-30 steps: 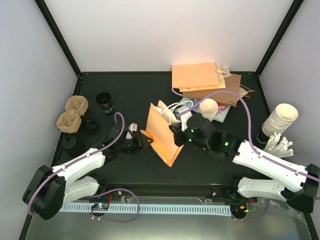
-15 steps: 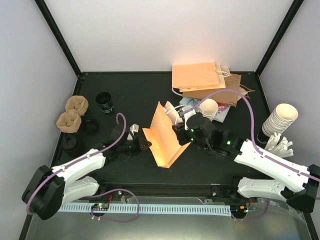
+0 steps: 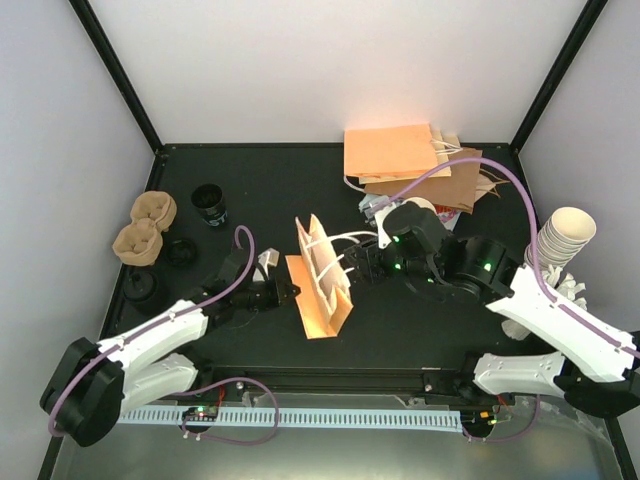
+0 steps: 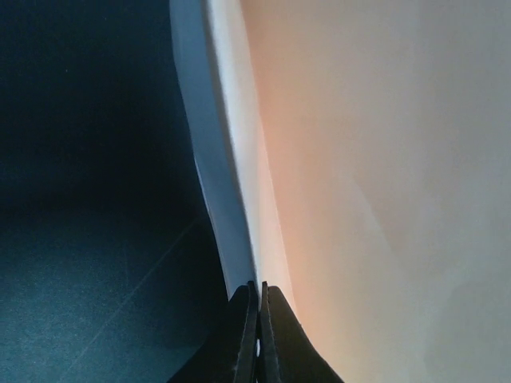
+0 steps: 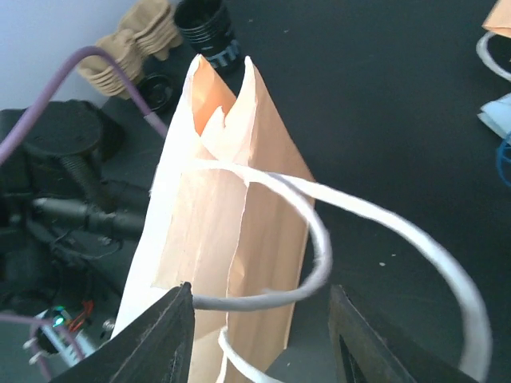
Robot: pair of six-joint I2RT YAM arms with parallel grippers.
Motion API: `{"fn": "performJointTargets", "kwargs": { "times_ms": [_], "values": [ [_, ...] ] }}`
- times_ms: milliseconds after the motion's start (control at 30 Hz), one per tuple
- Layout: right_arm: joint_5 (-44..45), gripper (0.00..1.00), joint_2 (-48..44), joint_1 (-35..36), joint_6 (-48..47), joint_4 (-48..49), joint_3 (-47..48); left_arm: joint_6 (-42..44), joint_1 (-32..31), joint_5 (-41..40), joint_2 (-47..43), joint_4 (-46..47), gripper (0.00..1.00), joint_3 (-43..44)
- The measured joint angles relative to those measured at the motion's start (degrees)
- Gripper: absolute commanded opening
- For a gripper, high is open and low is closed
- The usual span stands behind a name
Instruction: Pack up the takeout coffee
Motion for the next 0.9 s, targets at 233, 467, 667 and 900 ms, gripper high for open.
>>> {"fn": "performJointTargets", "kwargs": {
  "times_ms": [233, 467, 667, 900],
  "values": [
    [-8.31, 0.52, -0.33, 0.00, -2.23, -4.50, 5.86, 2.25, 0.00, -2.71, -2.05, -6.08, 0.02, 3.43],
    [-14.53, 0.52, -0.50, 0.00, -4.76, -5.22, 7.19, 4.57, 0.00, -9.77, -3.98, -15.91, 0.03, 12.07],
    [-17.33, 0.54, 0.50, 0.00, -5.01, -4.09, 8.35, 6.29, 0.00, -16.00, -3.93, -22.58, 0.02, 16.44],
    [-14.78, 0.58, 0.61, 0.00, -5.95, -4.20, 12.87, 7.37, 0.00, -23.58, -3.85, -28.89, 0.02, 21.16]
  ]
}}
